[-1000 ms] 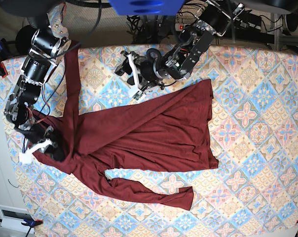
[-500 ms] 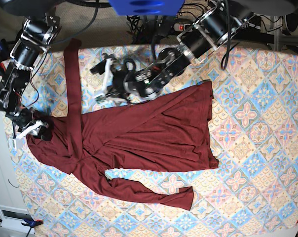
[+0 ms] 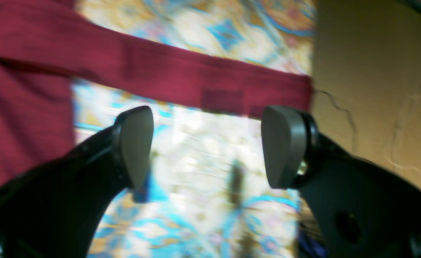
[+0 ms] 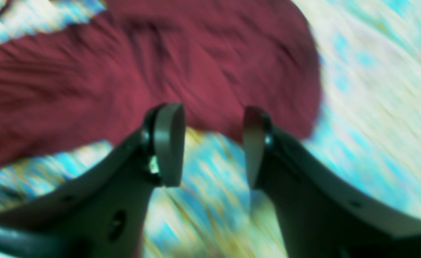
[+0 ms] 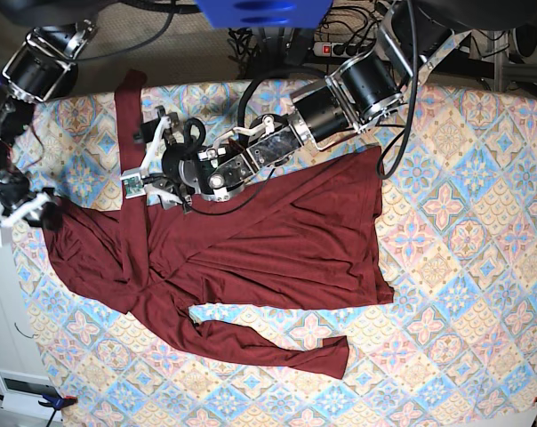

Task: Layout the t-shirt on the table in an organized manner, then fold the t-shirt properly
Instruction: 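Lift the sleeve with the left gripper and drag it across the shirt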

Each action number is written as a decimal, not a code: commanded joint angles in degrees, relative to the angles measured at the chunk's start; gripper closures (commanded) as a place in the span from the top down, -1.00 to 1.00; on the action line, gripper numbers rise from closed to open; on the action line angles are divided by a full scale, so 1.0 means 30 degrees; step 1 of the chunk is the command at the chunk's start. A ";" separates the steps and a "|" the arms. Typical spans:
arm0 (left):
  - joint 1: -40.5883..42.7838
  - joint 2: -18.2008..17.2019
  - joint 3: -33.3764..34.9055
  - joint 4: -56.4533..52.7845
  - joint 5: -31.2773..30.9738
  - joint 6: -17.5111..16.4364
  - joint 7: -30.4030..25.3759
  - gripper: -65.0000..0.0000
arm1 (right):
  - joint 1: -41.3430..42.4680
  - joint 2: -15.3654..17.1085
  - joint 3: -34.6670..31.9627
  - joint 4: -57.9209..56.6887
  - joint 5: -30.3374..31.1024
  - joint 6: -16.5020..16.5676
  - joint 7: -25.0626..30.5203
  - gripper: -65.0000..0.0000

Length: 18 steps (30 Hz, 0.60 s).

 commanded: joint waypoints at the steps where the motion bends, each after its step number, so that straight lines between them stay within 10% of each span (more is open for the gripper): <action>1: -0.0395 0.0340 -0.0160 0.0285 0.0160 -0.0069 -0.0294 0.38 | -0.0293 0.0405 0.0221 0.0547 0.0382 0.0177 -0.0077 -0.31; 9: 0.0191 -0.0627 -0.3062 0.0315 0.0659 -0.0010 -0.0176 0.38 | -0.5509 0.0346 -0.0306 0.3331 0.0382 0.0177 -0.0634 -0.70; 18: 0.1070 -0.1799 -0.6256 0.0432 0.0629 -0.0010 -0.0118 0.38 | -0.6857 0.0434 -0.6636 0.4240 0.0382 0.0177 -0.0634 -0.72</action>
